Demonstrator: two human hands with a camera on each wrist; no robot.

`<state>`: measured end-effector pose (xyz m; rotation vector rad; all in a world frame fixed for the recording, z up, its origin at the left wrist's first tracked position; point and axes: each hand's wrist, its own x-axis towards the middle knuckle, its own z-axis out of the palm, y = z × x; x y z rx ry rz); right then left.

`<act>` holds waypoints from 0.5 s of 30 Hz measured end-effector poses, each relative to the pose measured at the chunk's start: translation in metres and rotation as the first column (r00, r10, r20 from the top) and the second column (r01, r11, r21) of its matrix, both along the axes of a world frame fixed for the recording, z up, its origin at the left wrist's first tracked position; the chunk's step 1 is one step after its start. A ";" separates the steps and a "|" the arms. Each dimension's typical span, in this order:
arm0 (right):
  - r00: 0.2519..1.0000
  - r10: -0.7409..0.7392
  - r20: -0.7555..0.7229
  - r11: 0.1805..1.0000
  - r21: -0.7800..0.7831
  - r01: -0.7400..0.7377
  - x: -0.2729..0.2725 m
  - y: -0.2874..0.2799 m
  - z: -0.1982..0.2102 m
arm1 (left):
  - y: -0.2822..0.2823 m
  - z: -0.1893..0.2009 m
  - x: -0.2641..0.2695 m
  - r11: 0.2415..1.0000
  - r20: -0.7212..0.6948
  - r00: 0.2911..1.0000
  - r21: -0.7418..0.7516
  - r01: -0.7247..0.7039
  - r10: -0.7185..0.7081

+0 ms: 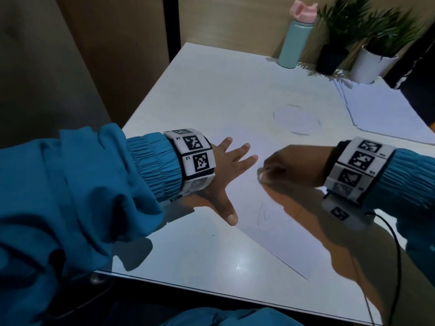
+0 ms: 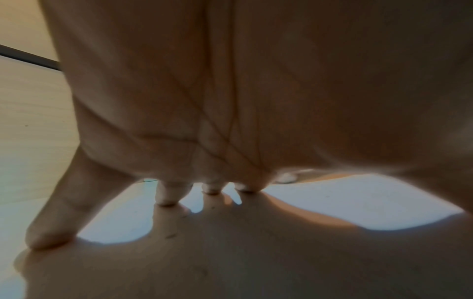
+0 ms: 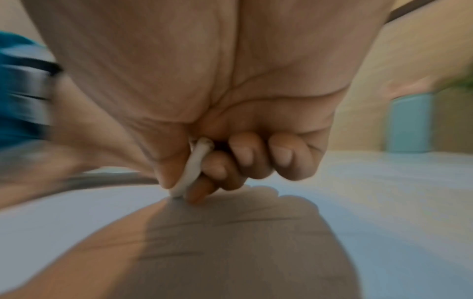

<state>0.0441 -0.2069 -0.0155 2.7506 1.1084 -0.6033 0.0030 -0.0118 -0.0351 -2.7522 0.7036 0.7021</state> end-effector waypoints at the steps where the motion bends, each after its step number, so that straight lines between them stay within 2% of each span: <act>1: 0.999 -0.039 0.027 0.999 0.005 0.039 0.008 -0.005 0.003 | 0.000 -0.001 0.001 1.000 -0.001 1.000 -0.001 0.002 -0.002; 4: 0.999 -0.019 0.041 0.999 0.033 0.018 0.000 -0.007 -0.001 | -0.001 -0.003 0.003 1.000 -0.006 1.000 -0.009 0.010 -0.011; 7: 0.994 0.063 -0.094 0.998 0.035 -0.059 -0.022 -0.002 -0.004 | -0.001 -0.004 0.005 1.000 -0.008 1.000 -0.009 0.010 -0.011; 11: 0.998 -0.051 -0.036 0.998 0.023 0.052 0.007 -0.018 0.005 | -0.001 -0.008 0.004 1.000 -0.002 1.000 -0.027 -0.005 0.005; 13: 0.999 -0.031 -0.037 0.999 0.025 0.032 0.001 -0.021 0.003 | -0.001 -0.006 0.003 1.000 0.004 1.000 -0.022 -0.001 0.001; 15: 0.992 0.028 -0.119 0.999 0.034 -0.025 -0.019 -0.015 -0.002 | -0.002 -0.005 0.003 1.000 -0.001 1.000 -0.013 -0.005 0.005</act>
